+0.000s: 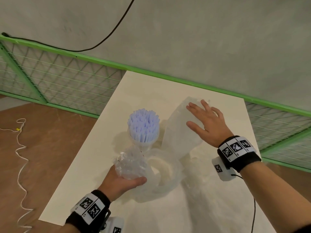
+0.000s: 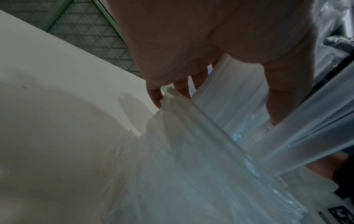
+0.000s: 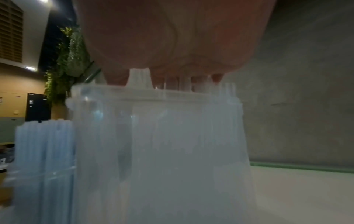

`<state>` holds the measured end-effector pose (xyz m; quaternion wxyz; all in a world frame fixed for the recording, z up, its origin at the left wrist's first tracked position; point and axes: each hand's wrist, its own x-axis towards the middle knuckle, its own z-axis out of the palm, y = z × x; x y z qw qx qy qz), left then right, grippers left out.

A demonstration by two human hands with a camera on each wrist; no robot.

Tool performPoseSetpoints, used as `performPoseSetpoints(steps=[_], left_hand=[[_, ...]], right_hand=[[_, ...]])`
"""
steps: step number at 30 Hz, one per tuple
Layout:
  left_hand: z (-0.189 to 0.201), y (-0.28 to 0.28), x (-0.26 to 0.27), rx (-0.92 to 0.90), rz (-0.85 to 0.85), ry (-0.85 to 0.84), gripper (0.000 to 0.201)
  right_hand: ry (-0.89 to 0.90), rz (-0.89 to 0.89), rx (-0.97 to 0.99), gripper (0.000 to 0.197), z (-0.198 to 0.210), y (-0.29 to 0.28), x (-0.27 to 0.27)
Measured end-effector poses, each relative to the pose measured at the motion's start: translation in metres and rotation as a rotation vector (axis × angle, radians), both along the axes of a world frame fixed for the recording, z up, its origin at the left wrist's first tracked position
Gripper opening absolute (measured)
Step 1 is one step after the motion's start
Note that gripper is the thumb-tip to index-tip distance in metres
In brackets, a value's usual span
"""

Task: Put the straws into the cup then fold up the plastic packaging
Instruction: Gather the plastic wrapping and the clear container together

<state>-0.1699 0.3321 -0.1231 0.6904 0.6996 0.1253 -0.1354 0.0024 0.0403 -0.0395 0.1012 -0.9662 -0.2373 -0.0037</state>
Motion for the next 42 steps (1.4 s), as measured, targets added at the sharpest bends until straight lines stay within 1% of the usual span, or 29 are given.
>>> performPoseSetpoints(steps=[2, 5, 9, 11, 15, 17, 19, 20, 22, 24, 27, 31, 33, 34, 36, 37, 38, 41, 42], left_hand=[[0.001, 0.000, 0.000, 0.002, -0.001, -0.002, 0.067], [0.003, -0.001, 0.000, 0.005, -0.002, -0.004, 0.067], [0.002, 0.000, -0.001, 0.001, 0.010, -0.005, 0.065], [0.002, 0.000, -0.001, 0.002, 0.012, -0.005, 0.065], [0.001, 0.000, -0.001, -0.006, 0.020, 0.000, 0.066], [0.001, 0.000, -0.001, -0.005, 0.021, -0.004, 0.067], [0.002, 0.000, -0.001, 0.001, 0.013, -0.012, 0.069], [0.003, 0.000, -0.001, 0.000, 0.010, -0.014, 0.069], [0.004, 0.000, -0.002, -0.004, 0.006, -0.017, 0.069], [0.004, 0.000, -0.001, 0.004, 0.005, -0.020, 0.067], [0.003, 0.001, -0.001, 0.003, 0.005, -0.016, 0.065], [0.004, 0.000, -0.001, -0.003, 0.004, -0.016, 0.067], [0.005, -0.001, -0.001, -0.004, 0.008, -0.013, 0.067], [0.005, -0.001, -0.001, -0.007, 0.010, -0.010, 0.067], [0.005, -0.001, -0.001, -0.014, 0.015, 0.001, 0.066], [0.004, -0.001, -0.002, -0.015, 0.019, 0.005, 0.067], [0.004, 0.000, -0.002, -0.015, 0.019, 0.006, 0.067], [0.004, 0.000, -0.001, -0.010, 0.012, 0.003, 0.068], [0.004, 0.000, -0.001, -0.005, 0.010, 0.004, 0.068]], right_hand=[[-0.013, -0.057, -0.067, 0.081, 0.004, 0.006, -0.003], [-0.063, -0.142, -0.076, 0.082, 0.007, 0.023, -0.002], [-0.082, -0.201, -0.121, 0.071, 0.001, 0.039, 0.006], [-0.114, -0.234, -0.112, 0.063, -0.002, 0.042, 0.008], [-0.160, -0.291, 0.009, 0.043, -0.007, 0.046, 0.007], [-0.135, -0.318, 0.119, 0.043, -0.004, 0.046, 0.007], [-0.114, -0.268, 0.170, 0.055, 0.001, 0.043, 0.007], [-0.100, -0.223, 0.144, 0.059, 0.002, 0.041, 0.007], [-0.063, -0.146, 0.041, 0.058, 0.002, 0.036, 0.007], [-0.059, -0.129, -0.020, 0.053, 0.000, 0.033, 0.007], [-0.098, -0.179, -0.031, 0.042, -0.003, 0.036, 0.009], [-0.187, -0.248, 0.042, 0.016, -0.011, 0.041, 0.013], [-0.187, -0.275, 0.101, 0.009, -0.012, 0.040, 0.014], [-0.187, -0.276, 0.146, 0.011, -0.011, 0.039, 0.014], [-0.221, -0.253, 0.224, 0.022, -0.006, 0.035, 0.014], [-0.245, -0.237, 0.223, 0.029, -0.003, 0.034, 0.014], [-0.251, -0.226, 0.169, 0.035, -0.002, 0.033, 0.014], [-0.139, -0.183, -0.191, 0.046, -0.005, 0.033, 0.015], [-0.107, -0.167, -0.267, 0.049, -0.006, 0.032, 0.015]])
